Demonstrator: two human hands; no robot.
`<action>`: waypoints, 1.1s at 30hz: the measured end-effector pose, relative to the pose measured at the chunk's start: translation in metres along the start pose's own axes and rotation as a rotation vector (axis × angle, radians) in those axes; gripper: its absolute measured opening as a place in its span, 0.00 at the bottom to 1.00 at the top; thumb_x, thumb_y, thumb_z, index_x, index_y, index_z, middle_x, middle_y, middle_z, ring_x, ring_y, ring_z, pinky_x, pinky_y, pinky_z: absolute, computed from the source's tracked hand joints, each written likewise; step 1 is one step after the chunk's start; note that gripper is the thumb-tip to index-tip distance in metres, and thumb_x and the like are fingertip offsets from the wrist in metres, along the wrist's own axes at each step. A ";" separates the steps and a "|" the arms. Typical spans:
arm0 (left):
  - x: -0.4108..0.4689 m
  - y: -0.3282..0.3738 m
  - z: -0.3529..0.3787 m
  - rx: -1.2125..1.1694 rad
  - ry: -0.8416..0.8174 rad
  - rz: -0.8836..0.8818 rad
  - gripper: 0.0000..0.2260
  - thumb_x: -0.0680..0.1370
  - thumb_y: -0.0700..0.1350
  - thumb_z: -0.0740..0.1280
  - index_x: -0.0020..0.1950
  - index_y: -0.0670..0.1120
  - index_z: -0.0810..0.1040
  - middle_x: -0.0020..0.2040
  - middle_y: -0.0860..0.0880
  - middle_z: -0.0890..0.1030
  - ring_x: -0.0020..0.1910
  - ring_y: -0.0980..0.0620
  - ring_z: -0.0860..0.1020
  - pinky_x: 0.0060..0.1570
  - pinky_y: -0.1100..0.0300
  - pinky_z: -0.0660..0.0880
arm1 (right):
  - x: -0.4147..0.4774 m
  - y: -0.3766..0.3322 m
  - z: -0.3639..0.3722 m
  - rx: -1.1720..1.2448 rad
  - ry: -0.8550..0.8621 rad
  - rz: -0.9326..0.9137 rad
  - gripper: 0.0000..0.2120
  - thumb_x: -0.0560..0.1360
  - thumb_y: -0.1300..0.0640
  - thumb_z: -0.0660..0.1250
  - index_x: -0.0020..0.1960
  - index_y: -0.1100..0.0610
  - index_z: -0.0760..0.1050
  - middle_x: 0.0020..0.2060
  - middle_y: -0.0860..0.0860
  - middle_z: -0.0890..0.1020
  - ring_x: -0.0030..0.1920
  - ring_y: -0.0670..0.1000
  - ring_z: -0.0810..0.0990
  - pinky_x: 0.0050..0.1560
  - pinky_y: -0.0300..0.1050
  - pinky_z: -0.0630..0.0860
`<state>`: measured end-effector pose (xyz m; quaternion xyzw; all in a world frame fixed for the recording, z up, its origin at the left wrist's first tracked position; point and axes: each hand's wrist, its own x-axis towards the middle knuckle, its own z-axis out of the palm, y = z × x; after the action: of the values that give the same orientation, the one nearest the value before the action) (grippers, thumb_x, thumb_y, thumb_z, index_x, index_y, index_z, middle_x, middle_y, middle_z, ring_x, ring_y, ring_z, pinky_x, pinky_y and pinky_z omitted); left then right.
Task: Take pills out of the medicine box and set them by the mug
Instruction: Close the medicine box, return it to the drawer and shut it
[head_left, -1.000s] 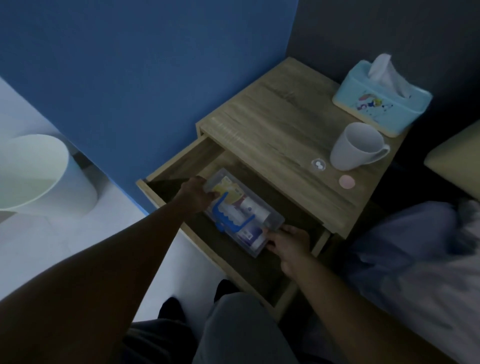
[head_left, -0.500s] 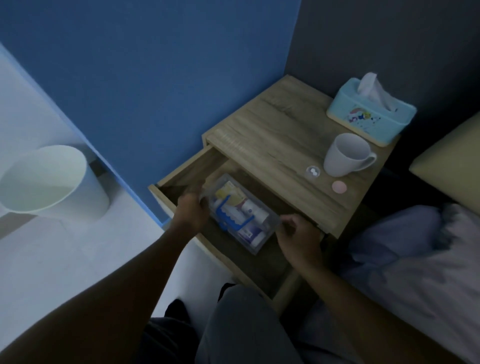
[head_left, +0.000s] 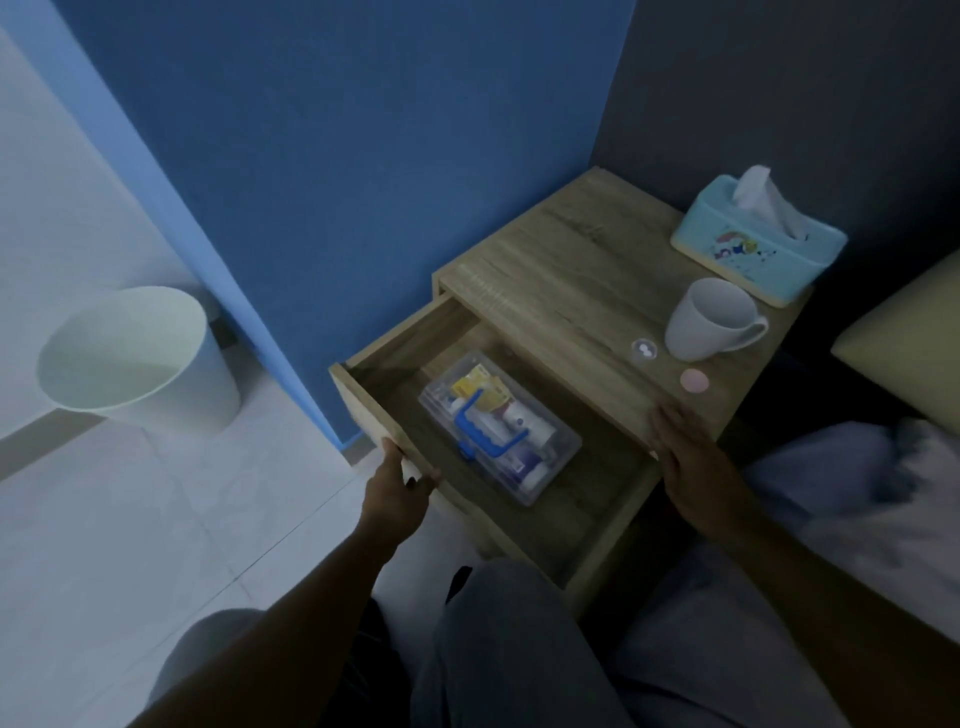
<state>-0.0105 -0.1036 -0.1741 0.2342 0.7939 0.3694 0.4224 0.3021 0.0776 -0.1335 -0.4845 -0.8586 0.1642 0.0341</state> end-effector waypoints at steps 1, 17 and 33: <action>0.004 -0.001 0.002 0.002 0.004 0.000 0.32 0.77 0.47 0.69 0.77 0.51 0.57 0.74 0.46 0.70 0.70 0.42 0.72 0.64 0.44 0.73 | 0.000 0.004 0.002 0.004 -0.008 -0.017 0.24 0.82 0.63 0.61 0.77 0.62 0.63 0.78 0.60 0.63 0.79 0.61 0.59 0.79 0.59 0.55; 0.073 0.064 0.075 -0.052 -0.020 0.051 0.29 0.77 0.45 0.69 0.75 0.47 0.61 0.68 0.47 0.75 0.66 0.46 0.74 0.59 0.51 0.74 | 0.000 0.003 0.020 0.123 0.205 0.025 0.21 0.82 0.58 0.63 0.74 0.61 0.70 0.75 0.59 0.69 0.77 0.61 0.64 0.77 0.60 0.60; 0.125 0.109 0.135 -0.020 0.007 0.059 0.36 0.78 0.44 0.68 0.80 0.46 0.52 0.71 0.47 0.75 0.71 0.44 0.70 0.65 0.52 0.69 | 0.004 0.003 0.028 0.143 0.329 -0.028 0.23 0.82 0.53 0.56 0.70 0.63 0.75 0.71 0.60 0.75 0.74 0.60 0.71 0.75 0.62 0.64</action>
<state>0.0427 0.1016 -0.2010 0.2520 0.7844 0.3905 0.4107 0.2965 0.0758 -0.1617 -0.4891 -0.8342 0.1427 0.2109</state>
